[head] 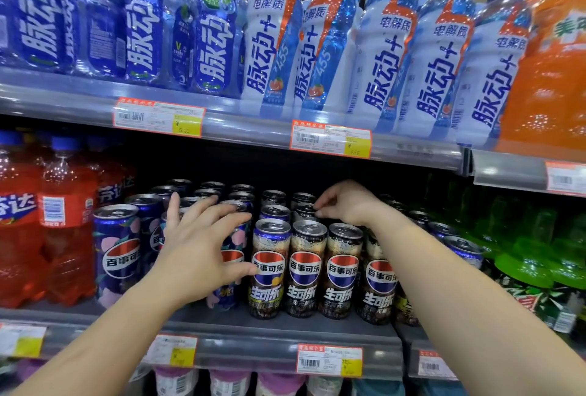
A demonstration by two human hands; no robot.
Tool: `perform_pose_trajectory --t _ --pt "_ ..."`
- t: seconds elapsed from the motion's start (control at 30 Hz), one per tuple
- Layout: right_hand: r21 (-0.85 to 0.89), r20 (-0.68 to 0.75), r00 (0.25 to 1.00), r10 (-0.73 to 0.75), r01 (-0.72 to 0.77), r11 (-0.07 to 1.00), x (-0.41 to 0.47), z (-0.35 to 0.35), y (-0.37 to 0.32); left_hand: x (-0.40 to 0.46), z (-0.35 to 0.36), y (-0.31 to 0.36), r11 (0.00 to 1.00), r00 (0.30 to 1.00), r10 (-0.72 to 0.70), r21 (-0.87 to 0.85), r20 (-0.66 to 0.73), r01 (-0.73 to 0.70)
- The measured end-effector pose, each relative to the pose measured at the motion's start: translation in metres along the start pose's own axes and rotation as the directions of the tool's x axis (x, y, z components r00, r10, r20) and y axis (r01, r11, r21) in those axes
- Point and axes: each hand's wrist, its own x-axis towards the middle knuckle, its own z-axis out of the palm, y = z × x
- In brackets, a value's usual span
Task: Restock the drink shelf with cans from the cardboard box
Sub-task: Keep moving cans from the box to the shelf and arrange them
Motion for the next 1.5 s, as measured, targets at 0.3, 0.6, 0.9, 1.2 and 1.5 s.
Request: perform_pose_trajectory --t 0.3,0.6,0.9,1.2,1.5 --pt "-0.015 -0.007 0.997 -0.072 0.072 0.997 -0.011 0.0 -0.006 0.0 0.004 0.007 1.0 1.0 0.002 0.0 0.011 -0.002" --pt "0.09 0.021 0.989 -0.148 0.145 0.985 -0.02 -0.011 0.007 0.001 0.005 0.012 1.0 1.0 -0.011 0.029 0.022 0.011" --pt "0.155 -0.105 0.994 -0.023 0.039 0.987 -0.032 -0.019 0.041 0.0 0.008 0.012 1.0 1.0 -0.018 0.013 0.018 0.018" --pt "0.185 -0.208 0.978 0.021 0.018 0.983 -0.053 -0.026 0.055 0.002 0.009 0.025 1.0 0.999 -0.011 -0.018 -0.037 0.01" --pt "0.156 -0.144 0.986 -0.087 0.11 0.982 -0.098 -0.007 0.035 0.001 0.013 0.036 0.998 1.0 0.005 -0.058 -0.029 -0.007"
